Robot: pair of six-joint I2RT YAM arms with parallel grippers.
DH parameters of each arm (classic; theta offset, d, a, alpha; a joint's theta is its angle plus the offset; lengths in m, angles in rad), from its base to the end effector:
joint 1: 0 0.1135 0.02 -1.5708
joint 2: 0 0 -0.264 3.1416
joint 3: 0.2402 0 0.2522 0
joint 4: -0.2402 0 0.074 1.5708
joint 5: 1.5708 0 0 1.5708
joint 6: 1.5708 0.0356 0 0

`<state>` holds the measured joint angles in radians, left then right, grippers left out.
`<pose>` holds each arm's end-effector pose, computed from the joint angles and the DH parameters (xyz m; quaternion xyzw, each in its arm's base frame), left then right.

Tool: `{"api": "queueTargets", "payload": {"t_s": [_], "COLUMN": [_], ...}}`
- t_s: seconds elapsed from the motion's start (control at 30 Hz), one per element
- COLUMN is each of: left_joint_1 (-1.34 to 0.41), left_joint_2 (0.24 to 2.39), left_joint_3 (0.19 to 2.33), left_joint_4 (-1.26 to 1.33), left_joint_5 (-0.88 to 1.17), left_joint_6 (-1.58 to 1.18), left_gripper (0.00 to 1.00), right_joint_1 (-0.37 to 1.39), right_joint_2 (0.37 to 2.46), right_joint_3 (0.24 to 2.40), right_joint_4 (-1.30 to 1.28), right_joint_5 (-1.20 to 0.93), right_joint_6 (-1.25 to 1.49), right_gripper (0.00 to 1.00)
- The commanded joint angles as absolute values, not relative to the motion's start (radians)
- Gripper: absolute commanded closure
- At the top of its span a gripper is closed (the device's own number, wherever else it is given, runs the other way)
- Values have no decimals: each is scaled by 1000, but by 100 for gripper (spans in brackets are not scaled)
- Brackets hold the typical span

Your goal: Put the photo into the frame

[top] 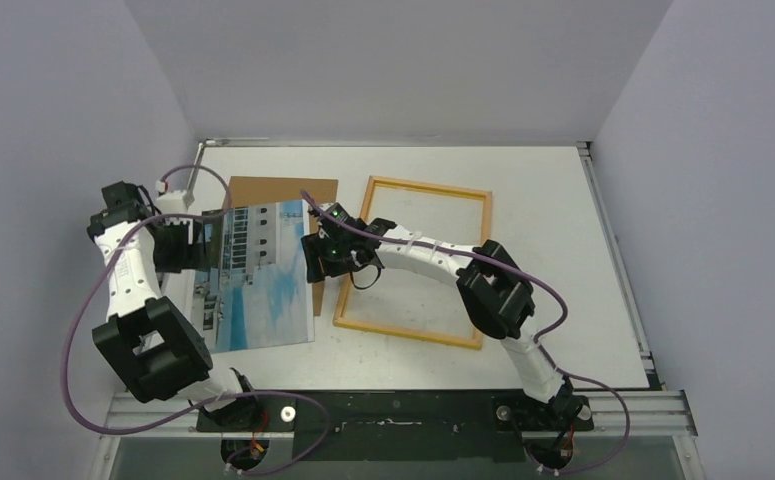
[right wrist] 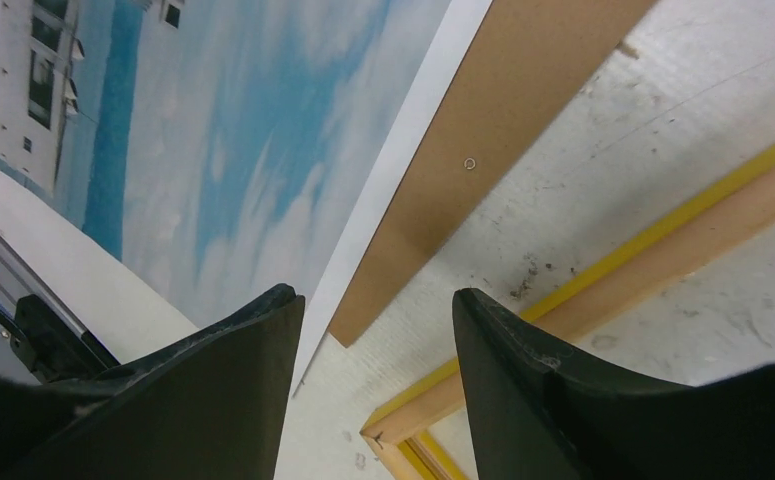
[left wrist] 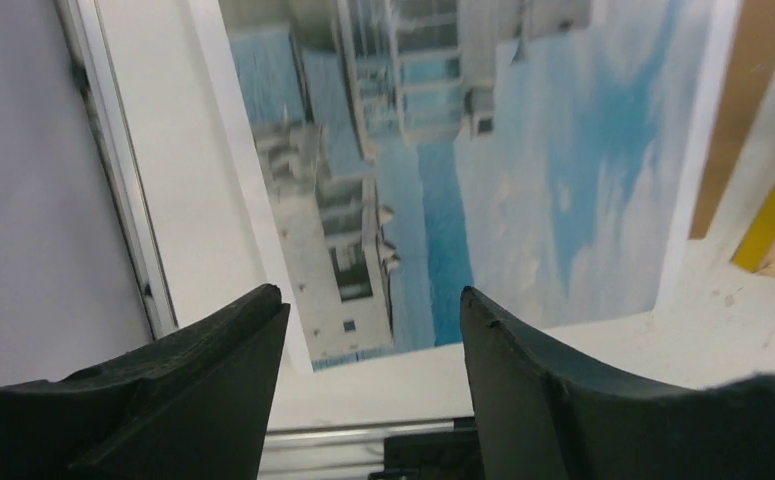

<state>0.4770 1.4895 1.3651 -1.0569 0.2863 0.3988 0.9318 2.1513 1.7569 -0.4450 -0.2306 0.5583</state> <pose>0.2624 0.1243 0.3057 -0.0104 0.9714 -0.0455 0.2328 0.2837 0.3954 0.2147 -0.2127 0.9039 0.3198 0.1883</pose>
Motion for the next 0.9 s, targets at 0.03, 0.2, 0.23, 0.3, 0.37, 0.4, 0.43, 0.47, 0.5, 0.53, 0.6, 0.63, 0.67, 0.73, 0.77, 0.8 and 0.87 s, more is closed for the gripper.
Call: {"api": "queueTargets", "payload": {"t_s": [0.03,0.2,0.23,0.3,0.37,0.4,0.43,0.47,0.5,0.53,0.6,0.63,0.67,0.73,0.77,0.8,0.87], "left_joint_1": [576,664,664,661,666,670,673,675,679,687,699,702,706,707,709,709,711], "left_joint_2": [1518,1501,1484,1475,1484,1489,1491,1497,1502,1507,1516,1520,1525,1535,1543,1549,1570], "left_joint_3": [1250,1182,1142,1076,1024,999,968,953,944,938,940,942,946,951,954,954,954], "left_joint_4": [-1090,-1056,-1028,-988,-943,-914,-886,-866,-850,-836,-818,-810,-802,-786,-780,-774,-762], "left_joint_5": [226,287,285,274,256,243,229,212,201,190,185,182,179,172,168,165,164], "left_joint_6": [535,596,602,606,603,605,608,609,609,608,608,609,609,612,615,621,632], "left_gripper": [27,4,4,4,3,1,6,9,13,17,19,19,19,19,19,20,20], "right_joint_1": [930,943,943,948,952,955,958,960,961,962,963,963,963,965,965,966,967], "right_joint_2": [2169,2171,2175,2186,2197,2203,2207,2210,2211,2211,2206,2202,2199,2196,2195,2193,2189], "right_joint_3": [1769,1739,1736,1732,1730,1733,1734,1735,1735,1729,1716,1710,1704,1696,1693,1690,1679], "right_joint_4": [-369,-342,-338,-324,-311,-308,-308,-307,-304,-301,-291,-287,-282,-277,-276,-276,-273], "right_joint_5": [-266,-253,-254,-257,-261,-261,-262,-262,-264,-264,-264,-264,-265,-268,-268,-269,-270], "right_joint_6": [588,601,604,612,617,619,620,621,621,621,624,626,628,630,632,632,635], "right_gripper": [44,44,44,45,46,46,47,47,47,47,47,47,47,48,49,49,50]}}
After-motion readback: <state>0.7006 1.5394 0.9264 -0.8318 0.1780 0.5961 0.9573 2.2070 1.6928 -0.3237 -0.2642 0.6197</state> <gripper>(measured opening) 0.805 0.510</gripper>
